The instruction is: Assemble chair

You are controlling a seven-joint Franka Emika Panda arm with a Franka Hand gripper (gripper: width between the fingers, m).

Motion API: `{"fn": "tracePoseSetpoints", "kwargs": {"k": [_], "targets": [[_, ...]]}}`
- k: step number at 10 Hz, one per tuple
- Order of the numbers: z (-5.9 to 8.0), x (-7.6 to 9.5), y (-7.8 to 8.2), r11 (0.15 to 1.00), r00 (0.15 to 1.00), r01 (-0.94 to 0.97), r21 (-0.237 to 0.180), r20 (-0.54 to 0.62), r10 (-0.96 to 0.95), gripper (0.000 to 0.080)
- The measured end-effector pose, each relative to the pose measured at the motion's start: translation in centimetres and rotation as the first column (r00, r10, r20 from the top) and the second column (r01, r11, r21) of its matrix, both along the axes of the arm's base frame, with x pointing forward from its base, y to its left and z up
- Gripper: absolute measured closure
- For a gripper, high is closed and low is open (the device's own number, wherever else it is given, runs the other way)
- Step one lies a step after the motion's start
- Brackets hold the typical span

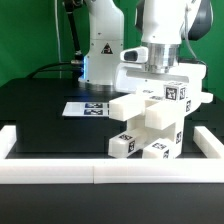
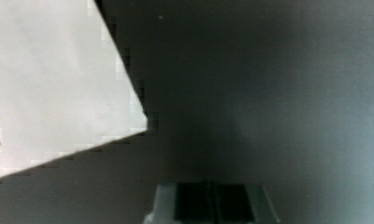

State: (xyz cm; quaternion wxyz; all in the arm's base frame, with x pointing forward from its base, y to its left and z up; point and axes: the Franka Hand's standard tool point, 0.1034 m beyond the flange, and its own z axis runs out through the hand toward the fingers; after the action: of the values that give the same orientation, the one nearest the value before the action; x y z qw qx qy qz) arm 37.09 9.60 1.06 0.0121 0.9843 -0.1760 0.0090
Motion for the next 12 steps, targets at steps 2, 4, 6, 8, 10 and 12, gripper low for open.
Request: {"fn": "tracePoseSetpoints", "kwargs": {"k": [2,4,6,8,10,12], "targets": [[-0.2,-0.1,-0.1,1.0,1.0,0.0,-0.002,-0.003,0.0,0.0798],[-0.1,-0.1,-0.1,1.0,1.0,-0.007,-0.001,-0.006,0.007,0.0676],[0.7,0.7,-0.5,1.0,1.0,-0.02,0.008,0.0,0.02,0.0402],[1.2,1.8,-0.7,0.999,1.0,-0.03,0.016,0.004,0.03,0.0216],[1.7,3.1,-1.2,0.999,0.999,-0.031,0.02,0.015,0.03,0.017],[1.3,2.9,-1.5,0.999,0.999,-0.031,0.012,0.011,0.031,0.0153]]}}
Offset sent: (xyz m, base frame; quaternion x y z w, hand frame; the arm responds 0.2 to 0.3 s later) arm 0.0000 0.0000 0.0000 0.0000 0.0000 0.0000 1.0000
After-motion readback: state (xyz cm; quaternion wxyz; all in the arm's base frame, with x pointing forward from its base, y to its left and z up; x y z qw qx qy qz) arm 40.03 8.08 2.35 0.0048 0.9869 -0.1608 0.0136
